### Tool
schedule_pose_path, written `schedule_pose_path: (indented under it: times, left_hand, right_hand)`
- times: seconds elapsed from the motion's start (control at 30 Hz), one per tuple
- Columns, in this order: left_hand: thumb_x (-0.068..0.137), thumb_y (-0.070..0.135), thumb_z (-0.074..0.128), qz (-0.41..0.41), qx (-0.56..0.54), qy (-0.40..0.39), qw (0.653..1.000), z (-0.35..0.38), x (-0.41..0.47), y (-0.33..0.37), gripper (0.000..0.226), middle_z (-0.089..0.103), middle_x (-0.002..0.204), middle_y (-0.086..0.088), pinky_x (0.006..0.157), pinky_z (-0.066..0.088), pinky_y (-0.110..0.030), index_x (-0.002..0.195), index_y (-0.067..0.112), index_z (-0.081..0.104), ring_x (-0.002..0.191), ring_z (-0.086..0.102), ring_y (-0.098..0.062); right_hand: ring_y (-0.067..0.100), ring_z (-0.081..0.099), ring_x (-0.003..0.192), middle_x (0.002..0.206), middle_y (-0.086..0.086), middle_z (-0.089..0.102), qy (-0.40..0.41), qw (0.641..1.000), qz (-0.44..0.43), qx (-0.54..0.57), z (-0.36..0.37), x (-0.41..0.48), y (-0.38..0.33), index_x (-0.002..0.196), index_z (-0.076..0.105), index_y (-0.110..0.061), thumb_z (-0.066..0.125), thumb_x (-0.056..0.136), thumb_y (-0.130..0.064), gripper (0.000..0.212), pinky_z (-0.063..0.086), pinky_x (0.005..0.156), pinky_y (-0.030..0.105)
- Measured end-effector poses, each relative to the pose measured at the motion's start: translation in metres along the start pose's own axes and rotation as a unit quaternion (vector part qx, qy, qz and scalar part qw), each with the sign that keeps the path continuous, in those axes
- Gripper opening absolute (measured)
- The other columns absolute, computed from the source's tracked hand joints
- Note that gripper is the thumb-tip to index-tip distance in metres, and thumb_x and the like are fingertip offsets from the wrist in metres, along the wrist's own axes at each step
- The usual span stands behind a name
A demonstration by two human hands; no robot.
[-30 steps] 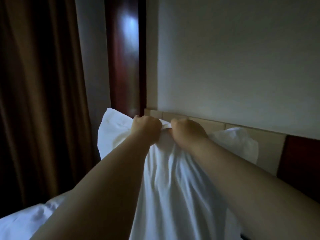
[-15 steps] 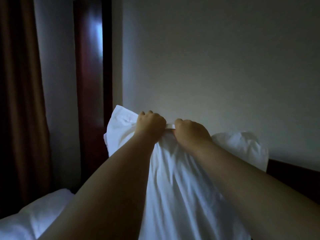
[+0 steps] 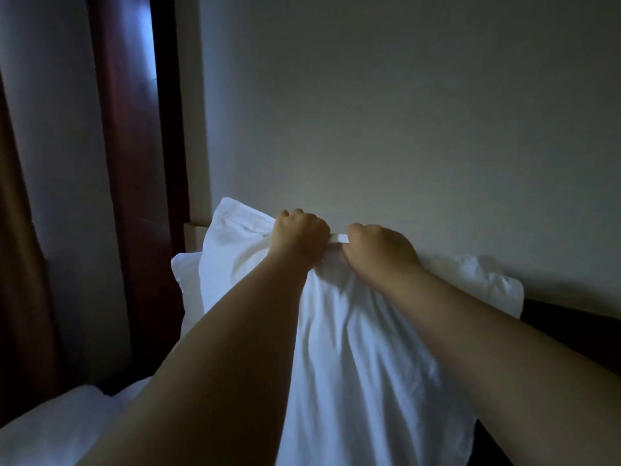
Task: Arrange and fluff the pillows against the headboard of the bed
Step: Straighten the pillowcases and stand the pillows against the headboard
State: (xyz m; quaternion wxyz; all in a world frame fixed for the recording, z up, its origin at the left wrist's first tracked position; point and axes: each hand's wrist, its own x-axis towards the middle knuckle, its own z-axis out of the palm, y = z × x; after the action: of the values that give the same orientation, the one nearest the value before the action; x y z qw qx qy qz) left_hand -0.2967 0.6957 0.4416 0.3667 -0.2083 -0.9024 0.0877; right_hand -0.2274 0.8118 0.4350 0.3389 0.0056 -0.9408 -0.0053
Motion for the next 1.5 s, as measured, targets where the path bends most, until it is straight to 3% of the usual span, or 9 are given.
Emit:
schedule_pose_path:
  times: [0.27,0.33,0.4,0.6,0.8,0.9,1.03,1.37,1.5]
  left_hand:
    - [0.092,0.019,0.050,0.010,-0.073,-0.112,0.991,0.137,-0.001,-0.017,0.025,0.070,0.107,-0.006,0.090,0.044,-0.033,0.103,0.013,0.071,0.106,0.062,-0.029]
    - [0.073,0.024,0.074,0.026,-0.079,-0.150,0.985,0.171,-0.008,-0.014,0.009,0.072,0.078,-0.002,0.073,0.050,-0.030,0.076,0.016,0.075,0.081,0.068,-0.024]
    - [0.036,0.022,0.088,0.025,-0.112,-0.154,0.981,0.211,-0.008,-0.012,0.027,0.061,0.048,0.003,0.051,0.048,-0.024,0.047,0.018,0.064,0.050,0.062,-0.019]
    - [0.091,0.015,0.051,0.039,-0.191,-0.189,0.963,0.294,-0.015,-0.009,0.032,0.061,0.117,-0.004,0.092,0.044,-0.036,0.123,0.020,0.055,0.113,0.053,-0.025]
    - [0.081,0.033,0.070,0.055,-0.111,-0.298,0.946,0.333,-0.030,0.004,0.047,0.029,0.140,-0.004,0.089,0.046,-0.034,0.125,0.027,0.058,0.122,0.037,-0.025]
    - [0.086,0.025,0.067,0.050,-0.115,-0.288,0.949,0.343,-0.030,0.012,0.033,0.042,0.130,-0.002,0.087,0.046,-0.031,0.119,0.022,0.063,0.118,0.040,-0.022]
    - [0.092,0.011,0.058,0.056,-0.144,-0.301,0.941,0.342,-0.024,0.018,0.026,0.059,0.116,-0.006,0.090,0.051,-0.035,0.118,0.012,0.063,0.115,0.049,-0.021]
    - [0.098,0.015,0.046,0.043,-0.195,-0.101,0.975,0.282,0.074,0.013,0.028,0.056,0.124,-0.007,0.087,0.050,-0.037,0.121,0.008,0.062,0.126,0.040,-0.025]
    - [0.096,0.015,0.049,0.028,-0.208,-0.146,0.967,0.297,0.076,0.033,0.028,0.056,0.124,-0.006,0.091,0.048,-0.038,0.119,0.010,0.064,0.128,0.039,-0.024]
  right_hand:
    - [0.033,0.063,0.111,0.117,0.010,0.067,-0.148,0.989,0.017,-0.013,0.130,0.020,-0.020,0.113,0.058,-0.014,0.036,0.101,-0.029,0.029,0.049,0.088,0.041]
    - [0.032,0.063,0.110,0.117,0.009,0.066,-0.197,0.980,0.023,-0.003,0.168,0.018,-0.022,0.111,0.056,-0.014,0.033,0.102,-0.028,0.029,0.049,0.087,0.040]
    - [0.031,0.063,0.109,0.116,0.009,0.066,-0.230,0.973,0.029,-0.003,0.200,0.016,-0.019,0.110,0.055,-0.014,0.031,0.102,-0.028,0.029,0.048,0.086,0.039]
    - [0.023,0.066,0.095,0.108,0.003,0.067,-0.284,0.959,0.024,-0.012,0.270,-0.001,0.002,0.101,0.052,-0.019,0.037,0.100,-0.024,0.015,0.049,0.074,0.035]
    - [0.015,0.060,0.083,0.106,0.001,0.064,-0.259,0.964,0.063,-0.007,0.289,0.010,0.011,0.110,0.051,-0.020,0.044,0.097,-0.043,0.027,0.039,0.058,0.022]
    - [0.018,0.061,0.094,0.114,0.003,0.060,-0.336,0.937,0.063,-0.078,0.297,0.007,0.021,0.120,0.051,-0.020,0.050,0.092,-0.051,0.042,0.045,0.067,0.026]
    - [0.020,0.063,0.092,0.105,0.004,0.065,-0.411,0.900,0.053,-0.133,0.302,-0.002,0.027,0.112,0.059,-0.017,0.052,0.096,-0.024,0.019,0.047,0.072,0.030]
    - [0.028,0.060,0.106,0.110,0.007,0.068,-0.157,0.965,0.098,-0.186,0.220,0.063,0.077,0.106,0.064,-0.015,0.043,0.092,-0.010,0.026,0.047,0.080,0.031]
    - [0.024,0.059,0.106,0.110,0.005,0.068,-0.177,0.960,0.085,-0.199,0.233,0.054,0.084,0.109,0.062,-0.016,0.040,0.094,-0.011,0.027,0.045,0.077,0.030]
